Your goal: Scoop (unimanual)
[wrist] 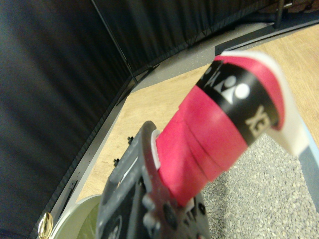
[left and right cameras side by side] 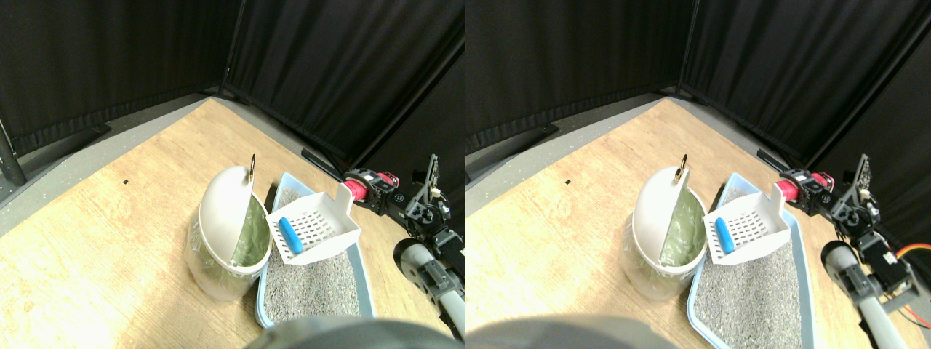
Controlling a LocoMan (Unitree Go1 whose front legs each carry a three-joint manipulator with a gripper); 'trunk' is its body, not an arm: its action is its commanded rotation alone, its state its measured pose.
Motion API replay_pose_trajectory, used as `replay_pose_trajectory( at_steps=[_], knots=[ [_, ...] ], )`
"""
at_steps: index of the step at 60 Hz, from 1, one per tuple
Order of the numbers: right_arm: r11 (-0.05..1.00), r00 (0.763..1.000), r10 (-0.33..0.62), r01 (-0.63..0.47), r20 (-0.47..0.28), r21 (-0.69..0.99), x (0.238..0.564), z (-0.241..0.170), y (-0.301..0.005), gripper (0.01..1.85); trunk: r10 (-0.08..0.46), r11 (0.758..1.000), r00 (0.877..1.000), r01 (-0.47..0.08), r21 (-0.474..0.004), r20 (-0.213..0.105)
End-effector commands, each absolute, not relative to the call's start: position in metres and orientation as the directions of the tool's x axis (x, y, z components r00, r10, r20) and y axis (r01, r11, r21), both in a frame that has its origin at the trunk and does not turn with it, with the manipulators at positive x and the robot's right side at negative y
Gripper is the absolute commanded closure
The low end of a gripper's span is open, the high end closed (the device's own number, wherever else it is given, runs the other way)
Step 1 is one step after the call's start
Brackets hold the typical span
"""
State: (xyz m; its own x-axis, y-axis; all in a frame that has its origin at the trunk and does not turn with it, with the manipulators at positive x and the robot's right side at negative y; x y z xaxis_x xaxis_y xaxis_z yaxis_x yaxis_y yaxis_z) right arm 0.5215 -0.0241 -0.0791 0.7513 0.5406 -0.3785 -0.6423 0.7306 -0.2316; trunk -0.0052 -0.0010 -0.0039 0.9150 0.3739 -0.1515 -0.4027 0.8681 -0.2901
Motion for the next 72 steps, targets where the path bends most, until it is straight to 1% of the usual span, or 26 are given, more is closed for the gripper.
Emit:
replay_pose_trajectory(
  at_steps=[1, 3, 5, 8, 13, 16, 17, 18, 21, 27, 28, 33, 38, 42, 44, 45, 48, 51, 54, 55, 56, 58, 61, 64, 69, 72],
  knots=[
    [0.718, 0.761, 0.56, -0.643, -0.329, -0.266, 0.52, -0.068, -0.015, 1.81, 0.392, 0.856, 0.905, -0.425, -0.294, -0.167],
    [0.721, 0.762, 0.558, -0.641, -0.328, -0.263, 0.52, -0.068, -0.015, 1.81, 0.392, 0.856, 0.905, -0.425, -0.295, -0.166],
    [0.718, 0.761, 0.566, -0.644, -0.317, -0.266, 0.52, -0.068, -0.015, 1.72, 0.392, 0.856, 0.905, -0.424, -0.296, -0.165],
    [0.72, 0.767, 0.56, -0.638, -0.314, -0.273, 0.52, -0.067, -0.014, 1.65, 0.392, 0.855, 0.905, -0.424, -0.297, -0.163],
    [0.718, 0.771, 0.558, -0.634, -0.306, -0.287, 0.52, -0.066, -0.014, 1.67, 0.392, 0.856, 0.905, -0.424, -0.297, -0.163],
    [0.718, 0.774, 0.555, -0.631, -0.304, -0.296, 0.52, -0.064, -0.014, 1.63, 0.392, 0.856, 0.906, -0.424, -0.298, -0.163],
    [0.718, 0.776, 0.555, -0.629, -0.302, -0.298, 0.519, -0.06, -0.012, 1.73, 0.39, 0.856, 0.907, -0.422, -0.299, -0.161],
    [0.718, 0.776, 0.555, -0.629, -0.302, -0.298, 0.519, -0.06, -0.012, 1.73, 0.39, 0.856, 0.907, -0.422, -0.299, -0.161],
    [0.718, 0.777, 0.554, -0.628, -0.3, -0.301, 0.519, -0.059, -0.012, 1.67, 0.389, 0.856, 0.907, -0.421, -0.3, -0.161],
    [0.716, 0.78, 0.549, -0.624, -0.3, -0.313, 0.517, -0.056, -0.01, 1.69, 0.391, 0.854, 0.906, -0.423, -0.302, -0.163],
    [0.708, 0.777, 0.555, -0.628, -0.296, -0.322, 0.517, -0.056, -0.009, 1.61, 0.391, 0.854, 0.906, -0.423, -0.303, -0.163],
    [0.701, 0.776, 0.557, -0.63, -0.296, -0.334, 0.516, -0.056, -0.008, 1.64, 0.392, 0.853, 0.906, -0.423, -0.306, -0.161],
    [0.696, 0.773, 0.566, -0.635, -0.287, -0.336, 0.515, -0.056, -0.007, 1.6, 0.394, 0.851, 0.905, -0.425, -0.309, -0.161],
    [0.696, 0.772, 0.567, -0.636, -0.288, -0.333, 0.515, -0.055, -0.006, 1.67, 0.395, 0.85, 0.905, -0.426, -0.309, -0.16],
    [0.696, 0.771, 0.569, -0.637, -0.286, -0.332, 0.514, -0.054, -0.006, 1.65, 0.395, 0.85, 0.905, -0.425, -0.31, -0.16],
    [0.696, 0.77, 0.574, -0.638, -0.28, -0.329, 0.514, -0.053, -0.006, 1.58, 0.395, 0.85, 0.905, -0.425, -0.31, -0.16],
    [0.694, 0.77, 0.574, -0.638, -0.278, -0.334, 0.513, -0.052, -0.006, 1.65, 0.395, 0.85, 0.905, -0.425, -0.31, -0.16],
    [0.691, 0.771, 0.574, -0.637, -0.275, -0.343, 0.512, -0.05, -0.006, 1.65, 0.391, 0.852, 0.907, -0.422, -0.309, -0.16],
    [0.694, 0.776, 0.568, -0.631, -0.276, -0.345, 0.512, -0.05, -0.006, 1.81, 0.391, 0.852, 0.907, -0.422, -0.309, -0.16],
    [0.694, 0.776, 0.568, -0.631, -0.276, -0.345, 0.512, -0.05, -0.006, 1.81, 0.391, 0.853, 0.906, -0.422, -0.307, -0.16],
    [0.693, 0.776, 0.567, -0.631, -0.278, -0.348, 0.512, -0.051, -0.007, 1.7, 0.39, 0.853, 0.907, -0.422, -0.306, -0.161],
    [0.694, 0.776, 0.566, -0.63, -0.278, -0.348, 0.512, -0.051, -0.007, 1.68, 0.39, 0.853, 0.907, -0.422, -0.306, -0.161],
    [0.694, 0.775, 0.568, -0.632, -0.277, -0.345, 0.512, -0.053, -0.009, 1.56, 0.386, 0.857, 0.908, -0.418, -0.303, -0.161],
    [0.708, 0.778, 0.566, -0.628, -0.272, -0.322, 0.512, -0.056, -0.012, 1.52, 0.384, 0.859, 0.909, -0.415, -0.299, -0.161],
    [0.719, 0.78, 0.569, -0.625, -0.26, -0.302, 0.512, -0.058, -0.015, 1.51, 0.378, 0.864, 0.912, -0.409, -0.293, -0.16],
    [0.727, 0.784, 0.571, -0.62, -0.243, -0.293, 0.513, -0.061, -0.018, 1.58, 0.371, 0.868, 0.915, -0.403, -0.289, -0.161]
  ],
)
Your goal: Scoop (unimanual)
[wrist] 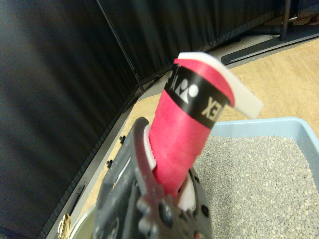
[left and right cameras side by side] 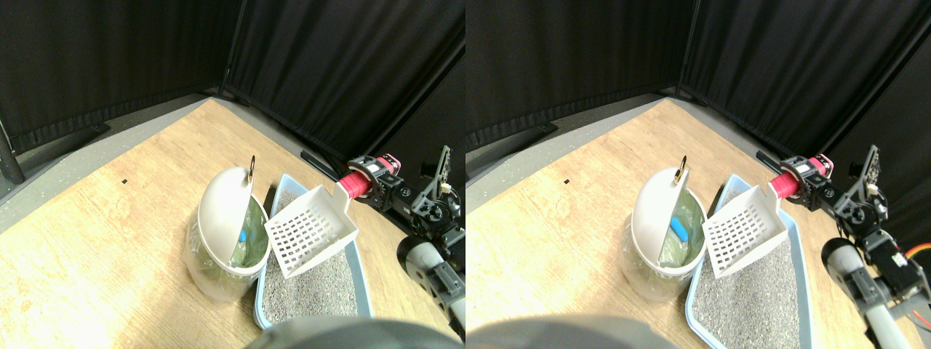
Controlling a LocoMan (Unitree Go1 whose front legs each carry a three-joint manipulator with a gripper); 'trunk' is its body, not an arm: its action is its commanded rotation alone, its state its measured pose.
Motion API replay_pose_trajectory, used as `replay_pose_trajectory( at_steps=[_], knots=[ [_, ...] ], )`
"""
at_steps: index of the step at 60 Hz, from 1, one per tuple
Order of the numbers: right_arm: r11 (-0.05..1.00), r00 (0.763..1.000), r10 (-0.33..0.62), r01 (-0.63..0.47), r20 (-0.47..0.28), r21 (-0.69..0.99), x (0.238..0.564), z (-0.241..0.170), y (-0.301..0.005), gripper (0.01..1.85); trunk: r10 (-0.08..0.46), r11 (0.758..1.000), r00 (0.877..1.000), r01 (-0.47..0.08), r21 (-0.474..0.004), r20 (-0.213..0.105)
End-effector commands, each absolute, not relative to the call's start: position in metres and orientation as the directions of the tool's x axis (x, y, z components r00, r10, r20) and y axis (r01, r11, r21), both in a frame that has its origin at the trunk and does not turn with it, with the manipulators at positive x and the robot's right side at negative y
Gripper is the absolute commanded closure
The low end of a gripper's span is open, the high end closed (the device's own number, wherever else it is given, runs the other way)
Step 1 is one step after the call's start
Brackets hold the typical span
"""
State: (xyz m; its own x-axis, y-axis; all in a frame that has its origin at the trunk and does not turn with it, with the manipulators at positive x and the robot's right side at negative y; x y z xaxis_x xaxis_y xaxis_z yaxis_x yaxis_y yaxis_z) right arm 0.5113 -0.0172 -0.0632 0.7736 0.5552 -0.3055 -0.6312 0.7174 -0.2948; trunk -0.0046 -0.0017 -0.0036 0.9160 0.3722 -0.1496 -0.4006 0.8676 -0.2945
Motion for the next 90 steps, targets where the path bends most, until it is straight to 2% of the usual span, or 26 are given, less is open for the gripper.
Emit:
replay_pose_trajectory(
  at_steps=[1, 2, 3, 4, 6, 7, 10, 11, 25, 26, 27, 28, 34, 36, 44, 49, 51, 59, 60, 69, 80, 90],
  knots=[
    [0.727, 0.784, 0.571, -0.62, -0.243, -0.293, 0.513, -0.061, -0.018, 1.58, 0.371, 0.868, 0.915, -0.403, -0.289, -0.161],
    [0.741, 0.787, 0.574, -0.617, -0.226, -0.267, 0.513, -0.062, -0.022, 1.66, 0.367, 0.871, 0.916, -0.399, -0.286, -0.159],
    [0.741, 0.787, 0.574, -0.617, -0.226, -0.267, 0.513, -0.062, -0.022, 1.66, 0.366, 0.872, 0.917, -0.397, -0.285, -0.159],
    [0.748, 0.789, 0.576, -0.615, -0.216, -0.251, 0.513, -0.063, -0.023, 1.81, 0.364, 0.873, 0.918, -0.396, -0.284, -0.159],
    [0.763, 0.797, 0.568, -0.604, -0.205, -0.233, 0.513, -0.064, -0.027, 1.81, 0.361, 0.875, 0.919, -0.392, -0.282, -0.158],
    [0.78, 0.808, 0.556, -0.588, -0.192, -0.214, 0.513, -0.065, -0.03, 1.81, 0.358, 0.878, 0.92, -0.389, -0.28, -0.157],
    [0.789, 0.814, 0.553, -0.581, -0.179, -0.2, 0.513, -0.066, -0.032, 1.81, 0.352, 0.881, 0.923, -0.383, -0.276, -0.157],
    [0.804, 0.825, 0.543, -0.564, -0.155, -0.186, 0.514, -0.068, -0.037, 1.81, 0.35, 0.883, 0.924, -0.381, -0.275, -0.156],
    [0.864, 0.864, 0.499, -0.502, -0.064, -0.038, 0.515, -0.08, -0.065, 1.81, 0.315, 0.904, 0.937, -0.344, -0.254, -0.149],
    [0.879, 0.878, 0.476, -0.477, -0.046, -0.013, 0.515, -0.083, -0.071, 1.81, 0.307, 0.908, 0.94, -0.336, -0.25, -0.149],
    [0.879, 0.878, 0.476, -0.477, -0.046, -0.013, 0.515, -0.083, -0.071, 1.81, 0.307, 0.908, 0.94, -0.336, -0.25, -0.149],
    [0.889, 0.888, 0.458, -0.458, -0.045, -0.005, 0.515, -0.085, -0.074, 1.81, 0.3, 0.912, 0.942, -0.329, -0.245, -0.148],
    [0.903, 0.903, 0.429, -0.428, -0.021, 0.024, 0.514, -0.09, -0.086, 1.81, 0.284, 0.921, 0.948, -0.312, -0.233, -0.146],
    [0.922, 0.923, 0.384, -0.383, -0.016, 0.058, 0.513, -0.094, -0.096, 1.81, 0.271, 0.928, 0.952, -0.298, -0.224, -0.144],
    [0.928, 0.934, 0.356, -0.356, 0.017, 0.109, 0.511, -0.101, -0.113, 1.81, 0.235, 0.944, 0.962, -0.26, -0.202, -0.141],
    [0.93, 0.936, 0.351, -0.351, 0.025, 0.106, 0.51, -0.103, -0.116, 1.81, 0.235, 0.944, 0.962, -0.26, -0.202, -0.141],
    [0.933, 0.943, 0.326, -0.332, 0.067, 0.137, 0.506, -0.109, -0.132, 1.81, 0.203, 0.956, 0.969, -0.227, -0.185, -0.139],
    [0.932, 0.943, 0.317, -0.329, 0.099, 0.152, 0.503, -0.114, -0.143, 1.81, 0.179, 0.964, 0.974, -0.202, -0.173, -0.14],
    [0.937, 0.95, 0.288, -0.305, 0.119, 0.17, 0.499, -0.117, -0.151, 1.81, 0.161, 0.969, 0.977, -0.184, -0.164, -0.14],
    [0.945, 0.957, 0.238, -0.268, 0.165, 0.188, 0.49, -0.125, -0.168, 1.81, 0.129, 0.977, 0.982, -0.149, -0.15, -0.138],
    [0.958, 0.967, 0.181, -0.214, 0.177, 0.191, 0.483, -0.137, -0.183, 1.81, 0.098, 0.983, 0.986, -0.116, -0.139, -0.133],
    [0.96, 0.968, 0.172, -0.207, 0.182, 0.19, 0.481, -0.144, -0.19, 1.81, 0.089, 0.985, 0.987, -0.107, -0.135, -0.134]
  ],
)
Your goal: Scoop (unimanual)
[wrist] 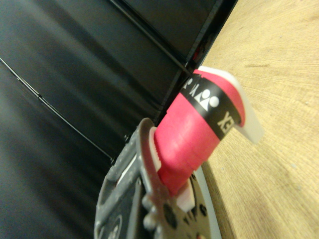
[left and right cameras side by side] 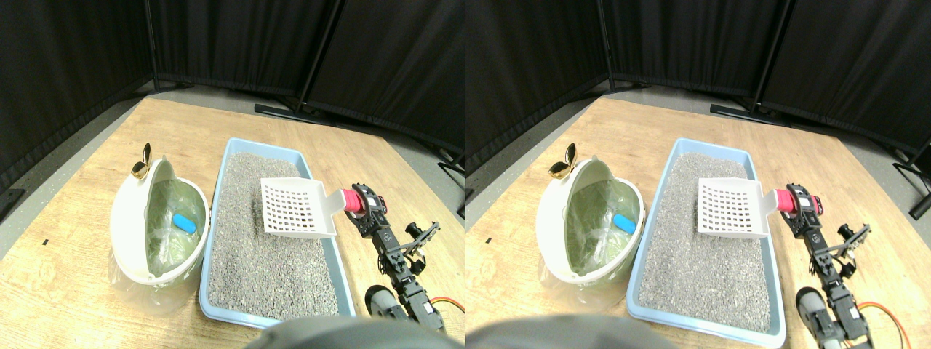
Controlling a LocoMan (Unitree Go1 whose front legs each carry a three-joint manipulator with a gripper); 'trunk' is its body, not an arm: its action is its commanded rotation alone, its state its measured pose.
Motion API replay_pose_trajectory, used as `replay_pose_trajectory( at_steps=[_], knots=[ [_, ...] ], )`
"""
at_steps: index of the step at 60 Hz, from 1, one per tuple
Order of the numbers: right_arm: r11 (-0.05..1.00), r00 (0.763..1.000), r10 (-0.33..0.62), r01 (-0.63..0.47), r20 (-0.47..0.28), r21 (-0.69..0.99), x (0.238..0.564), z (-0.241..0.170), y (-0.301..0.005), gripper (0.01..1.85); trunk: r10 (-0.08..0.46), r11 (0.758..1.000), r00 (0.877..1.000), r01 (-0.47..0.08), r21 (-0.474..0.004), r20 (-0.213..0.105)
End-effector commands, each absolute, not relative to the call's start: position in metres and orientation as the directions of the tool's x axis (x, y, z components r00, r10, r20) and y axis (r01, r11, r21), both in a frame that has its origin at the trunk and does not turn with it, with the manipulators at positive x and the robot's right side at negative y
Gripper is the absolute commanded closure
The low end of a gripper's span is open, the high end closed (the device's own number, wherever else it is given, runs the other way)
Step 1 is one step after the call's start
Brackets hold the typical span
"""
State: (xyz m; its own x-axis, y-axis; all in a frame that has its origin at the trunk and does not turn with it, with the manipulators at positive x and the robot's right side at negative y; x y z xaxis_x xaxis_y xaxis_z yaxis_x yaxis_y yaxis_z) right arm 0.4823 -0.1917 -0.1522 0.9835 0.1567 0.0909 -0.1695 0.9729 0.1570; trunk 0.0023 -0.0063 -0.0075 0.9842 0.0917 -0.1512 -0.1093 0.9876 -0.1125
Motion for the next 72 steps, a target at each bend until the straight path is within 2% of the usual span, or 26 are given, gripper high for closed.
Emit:
replay_pose_trajectory(
  at_steps=[1, 11, 20, 21, 29, 32, 45, 56, 57, 59, 60, 62, 63, 64, 65, 67, 68, 69, 71, 72],
  knots=[
    [0.961, 0.97, 0.165, -0.199, 0.179, 0.192, 0.481, -0.146, -0.191, 1.81, 0.089, 0.985, 0.987, -0.107, -0.134, -0.135],
    [0.963, 0.976, 0.161, -0.188, 0.147, 0.194, 0.478, -0.158, -0.192, 1.81, 0.093, 0.985, 0.987, -0.111, -0.132, -0.134],
    [0.962, 0.975, 0.164, -0.192, 0.149, 0.194, 0.478, -0.161, -0.193, 1.81, 0.093, 0.985, 0.987, -0.11, -0.131, -0.134],
    [0.967, 0.984, 0.124, -0.148, 0.124, 0.208, 0.477, -0.171, -0.195, 1.81, 0.088, 0.986, 0.987, -0.105, -0.126, -0.133],
    [0.97, 0.986, 0.117, -0.139, 0.12, 0.2, 0.477, -0.178, -0.197, 1.81, 0.086, 0.987, 0.987, -0.103, -0.125, -0.135],
    [0.973, 0.991, 0.104, -0.118, 0.083, 0.198, 0.478, -0.184, -0.199, 1.81, 0.086, 0.987, 0.987, -0.103, -0.125, -0.136],
    [0.974, 0.998, 0.058, -0.062, 0.022, 0.217, 0.472, -0.203, -0.202, 1.81, 0.082, 0.988, 0.987, -0.098, -0.12, -0.137],
    [0.976, 0.998, 0.061, -0.065, 0.022, 0.209, 0.471, -0.217, -0.204, 1.81, 0.076, 0.989, 0.987, -0.092, -0.117, -0.139],
    [0.982, 0.999, 0.045, -0.042, -0.013, 0.184, 0.47, -0.217, -0.204, 1.81, 0.076, 0.989, 0.987, -0.092, -0.117, -0.139],
    [0.983, 0.999, 0.026, -0.02, -0.032, 0.182, 0.47, -0.216, -0.203, 1.79, 0.076, 0.989, 0.987, -0.092, -0.117, -0.139],
    [0.983, 0.999, 0.002, 0.008, -0.054, 0.186, 0.469, -0.215, -0.203, 1.74, 0.076, 0.989, 0.987, -0.092, -0.117, -0.139],
    [0.98, 0.991, -0.055, 0.076, -0.119, 0.183, 0.467, -0.211, -0.201, 1.38, 0.076, 0.989, 0.987, -0.092, -0.117, -0.139],
    [0.98, 0.991, -0.055, 0.076, -0.119, 0.183, 0.467, -0.211, -0.201, 1.38, 0.073, 0.989, 0.988, -0.089, -0.117, -0.139],
    [0.981, 0.988, -0.059, 0.083, -0.141, 0.174, 0.466, -0.209, -0.2, 1.18, 0.073, 0.989, 0.988, -0.089, -0.117, -0.139],
    [0.984, 0.977, -0.068, 0.099, -0.203, 0.146, 0.464, -0.206, -0.199, 0.85, 0.074, 0.989, 0.988, -0.09, -0.116, -0.139],
    [0.984, 0.977, -0.068, 0.099, -0.203, 0.146, 0.464, -0.206, -0.199, 0.85, 0.074, 0.989, 0.988, -0.09, -0.116, -0.139],
    [0.985, 0.973, -0.063, 0.096, -0.222, 0.144, 0.464, -0.205, -0.198, 0.67, 0.074, 0.989, 0.987, -0.091, -0.117, -0.14],
    [0.986, 0.97, -0.057, 0.093, -0.238, 0.142, 0.463, -0.204, -0.198, 0.57, 0.075, 0.989, 0.987, -0.092, -0.118, -0.14],
    [0.987, 0.966, -0.043, 0.08, -0.255, 0.138, 0.463, -0.202, -0.197, 0.45, 0.075, 0.989, 0.987, -0.092, -0.118, -0.14],
    [0.987, 0.966, -0.043, 0.08, -0.255, 0.138, 0.463, -0.202, -0.197, 0.45, 0.075, 0.989, 0.987, -0.092, -0.118, -0.139]
  ],
)
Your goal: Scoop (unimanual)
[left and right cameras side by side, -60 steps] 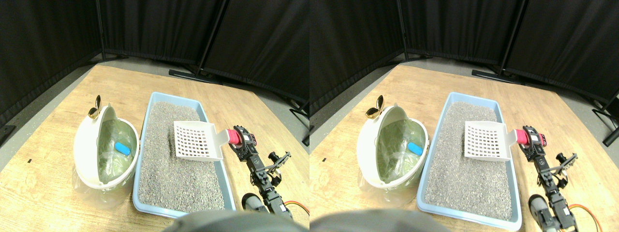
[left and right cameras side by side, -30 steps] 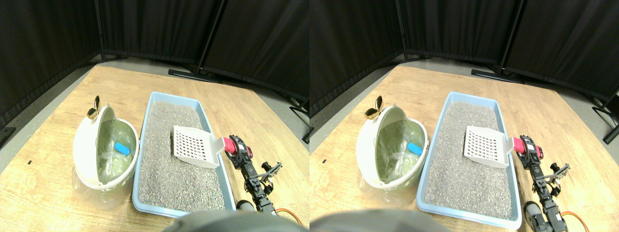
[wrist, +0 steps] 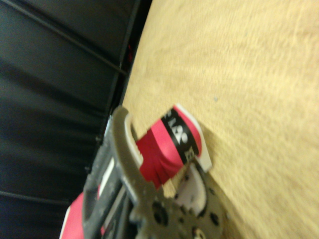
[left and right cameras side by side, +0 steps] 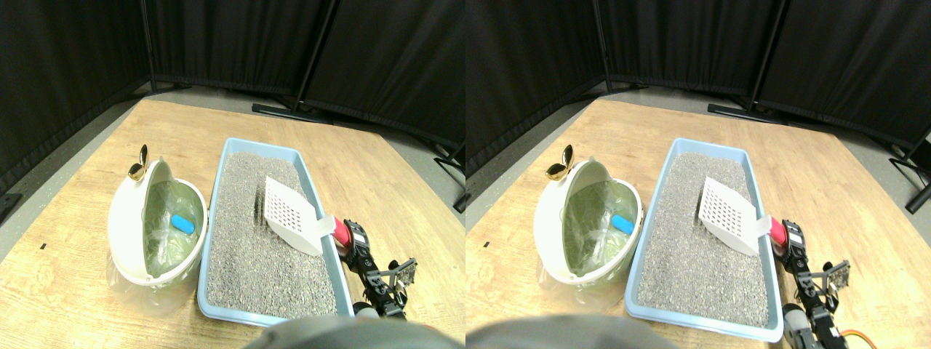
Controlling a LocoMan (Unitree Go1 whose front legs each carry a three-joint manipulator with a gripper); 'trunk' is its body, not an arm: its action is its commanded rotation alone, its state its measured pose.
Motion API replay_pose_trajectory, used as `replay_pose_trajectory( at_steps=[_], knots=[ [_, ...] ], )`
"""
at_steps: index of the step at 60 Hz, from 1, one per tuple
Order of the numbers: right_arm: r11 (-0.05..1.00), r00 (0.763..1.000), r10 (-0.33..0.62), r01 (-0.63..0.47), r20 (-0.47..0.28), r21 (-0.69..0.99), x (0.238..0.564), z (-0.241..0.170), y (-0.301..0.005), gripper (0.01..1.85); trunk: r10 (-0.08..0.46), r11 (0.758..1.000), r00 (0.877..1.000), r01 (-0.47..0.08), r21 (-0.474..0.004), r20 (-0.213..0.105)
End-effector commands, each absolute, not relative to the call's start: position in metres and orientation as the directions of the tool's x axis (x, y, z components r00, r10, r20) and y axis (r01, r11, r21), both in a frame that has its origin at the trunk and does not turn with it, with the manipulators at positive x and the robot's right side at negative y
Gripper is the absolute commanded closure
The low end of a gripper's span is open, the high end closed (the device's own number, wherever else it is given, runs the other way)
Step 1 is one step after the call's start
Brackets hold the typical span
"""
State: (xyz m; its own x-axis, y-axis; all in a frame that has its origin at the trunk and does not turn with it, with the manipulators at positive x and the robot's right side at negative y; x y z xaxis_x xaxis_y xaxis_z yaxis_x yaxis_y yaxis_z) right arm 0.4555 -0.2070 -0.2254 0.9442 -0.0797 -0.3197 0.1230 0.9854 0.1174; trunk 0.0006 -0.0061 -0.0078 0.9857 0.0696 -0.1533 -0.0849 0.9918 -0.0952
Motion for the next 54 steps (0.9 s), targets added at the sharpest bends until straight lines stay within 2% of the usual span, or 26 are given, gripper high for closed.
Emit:
replay_pose_trajectory(
  at_steps=[1, 10, 19, 26, 32, 35, 38, 40, 42, 45, 48, 50, 51, 52, 53, 54],
  knots=[
    [0.989, 0.965, -0.024, 0.061, -0.262, 0.135, 0.462, -0.201, -0.197, 0.38, 0.075, 0.989, 0.987, -0.092, -0.118, -0.139],
    [0.989, 0.967, -0.001, 0.039, -0.255, 0.145, 0.458, -0.19, -0.191, 0.3, 0.074, 0.989, 0.987, -0.091, -0.118, -0.14],
    [0.99, 0.973, 0.021, 0.013, -0.231, 0.144, 0.455, -0.18, -0.188, 0.31, 0.073, 0.989, 0.988, -0.09, -0.118, -0.139],
    [0.988, 0.983, 0.07, -0.045, -0.17, 0.145, 0.448, -0.169, -0.187, 0.38, 0.07, 0.989, 0.988, -0.086, -0.119, -0.139],
    [0.989, 0.984, 0.067, -0.044, -0.168, 0.139, 0.444, -0.164, -0.187, 0.46, 0.062, 0.99, 0.988, -0.079, -0.118, -0.14],
    [0.988, 0.986, 0.09, -0.07, -0.141, 0.141, 0.44, -0.16, -0.188, 0.56, 0.056, 0.991, 0.989, -0.072, -0.114, -0.139],
    [0.987, 0.986, 0.1, -0.082, -0.132, 0.14, 0.439, -0.159, -0.188, 0.58, 0.053, 0.991, 0.989, -0.069, -0.113, -0.139],
    [0.984, 0.99, 0.11, -0.095, -0.091, 0.151, 0.434, -0.154, -0.19, 0.76, 0.048, 0.992, 0.989, -0.064, -0.111, -0.139],
    [0.984, 0.992, 0.108, -0.097, -0.068, 0.148, 0.431, -0.152, -0.191, 0.85, 0.046, 0.992, 0.989, -0.061, -0.11, -0.138],
    [0.987, 0.994, 0.085, -0.074, -0.073, 0.145, 0.428, -0.15, -0.191, 0.93, 0.042, 0.993, 0.99, -0.057, -0.108, -0.137],
    [0.979, 0.994, 0.111, -0.106, -0.016, 0.171, 0.423, -0.147, -0.193, 1.14, 0.035, 0.993, 0.99, -0.049, -0.103, -0.138],
    [0.981, 0.995, 0.1, -0.094, -0.025, 0.168, 0.422, -0.146, -0.193, 1.17, 0.033, 0.994, 0.99, -0.047, -0.101, -0.137],
    [0.982, 0.995, 0.101, -0.096, -0.019, 0.164, 0.419, -0.144, -0.195, 1.29, 0.03, 0.994, 0.99, -0.044, -0.1, -0.137],
    [0.982, 0.995, 0.101, -0.096, -0.019, 0.164, 0.419, -0.144, -0.195, 1.29, 0.03, 0.994, 0.99, -0.044, -0.1, -0.137],
    [0.98, 0.994, 0.11, -0.109, 0.0, 0.164, 0.417, -0.142, -0.195, 1.4, 0.027, 0.994, 0.99, -0.041, -0.099, -0.137],
    [0.98, 0.994, 0.11, -0.109, 0.0, 0.164, 0.417, -0.142, -0.195, 1.4, 0.027, 0.994, 0.99, -0.041, -0.099, -0.137]
  ],
)
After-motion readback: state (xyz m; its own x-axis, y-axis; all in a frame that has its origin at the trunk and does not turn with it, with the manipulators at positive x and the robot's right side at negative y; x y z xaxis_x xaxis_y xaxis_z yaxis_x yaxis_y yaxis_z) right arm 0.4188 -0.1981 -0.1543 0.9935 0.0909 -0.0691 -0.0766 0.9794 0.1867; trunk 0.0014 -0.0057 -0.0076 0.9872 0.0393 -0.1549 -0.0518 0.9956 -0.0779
